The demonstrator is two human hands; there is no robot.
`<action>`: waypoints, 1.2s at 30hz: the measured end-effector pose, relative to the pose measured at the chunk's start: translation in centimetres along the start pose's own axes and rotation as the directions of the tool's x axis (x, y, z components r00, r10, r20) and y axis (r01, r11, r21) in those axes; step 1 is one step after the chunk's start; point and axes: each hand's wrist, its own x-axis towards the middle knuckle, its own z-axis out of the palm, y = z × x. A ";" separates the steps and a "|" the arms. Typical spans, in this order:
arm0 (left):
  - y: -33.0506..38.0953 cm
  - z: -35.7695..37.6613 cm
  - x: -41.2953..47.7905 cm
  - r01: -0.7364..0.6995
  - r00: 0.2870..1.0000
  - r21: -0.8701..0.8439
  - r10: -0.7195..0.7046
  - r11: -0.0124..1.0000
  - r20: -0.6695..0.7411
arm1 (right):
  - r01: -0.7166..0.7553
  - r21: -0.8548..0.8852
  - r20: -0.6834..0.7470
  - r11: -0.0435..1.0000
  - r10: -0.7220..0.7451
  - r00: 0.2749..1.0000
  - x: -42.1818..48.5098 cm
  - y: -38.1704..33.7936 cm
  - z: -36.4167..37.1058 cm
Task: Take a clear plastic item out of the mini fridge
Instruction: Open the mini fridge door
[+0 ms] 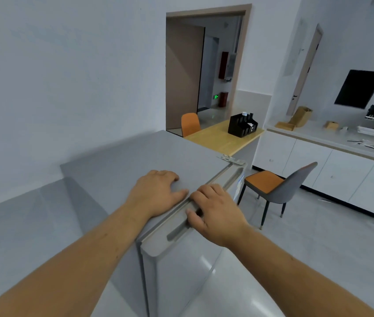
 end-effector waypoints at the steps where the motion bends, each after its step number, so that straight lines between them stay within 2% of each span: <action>1: 0.0 0.0 0.0 0.003 1.000 -0.003 -0.003 1.000 -0.004 | -0.010 0.015 -0.032 1.000 0.011 0.999 -0.2 -0.2 0.4; 4: 0.0 0.1 0.0 0.000 1.000 0.002 0.000 1.000 -0.008 | -0.003 0.053 -0.121 0.999 0.009 0.993 -0.7 -0.6 1.0; 9: -0.1 0.0 -0.2 0.000 1.000 -0.009 0.000 1.000 -0.006 | 0.101 0.068 -0.199 0.993 -0.086 0.976 -1.1 -1.6 0.7; 15: 0.1 -0.2 -0.4 0.000 1.000 -0.022 0.000 1.000 0.000 | 0.143 0.104 -0.077 0.984 -0.136 0.988 -2.5 -2.0 -0.1; 20: 0.2 -0.4 -0.8 -0.002 1.000 -0.036 0.002 0.999 0.007 | 0.111 0.155 -0.029 0.982 -0.108 0.994 -3.0 -2.5 -1.3; 26: 0.4 -0.4 -0.7 -0.009 1.000 -0.037 0.009 0.999 0.002 | 0.009 0.068 -0.086 0.998 -0.003 0.996 -5.5 -1.1 -3.5; 30: 0.3 -0.3 -0.7 -0.056 0.998 -0.023 0.056 0.998 0.003 | -0.191 0.114 -0.085 0.975 0.201 0.976 -5.5 -0.5 -5.1; 33: 0.6 -0.3 -0.7 -0.086 0.996 -0.033 0.087 0.996 0.014 | -0.331 0.016 0.028 0.943 0.331 0.943 -5.0 0.3 -5.9; 36: 1.8 0.0 -0.8 -0.114 0.993 -0.056 0.116 0.992 0.024 | -0.364 -0.179 0.133 0.914 0.389 0.912 -5.1 0.9 -6.3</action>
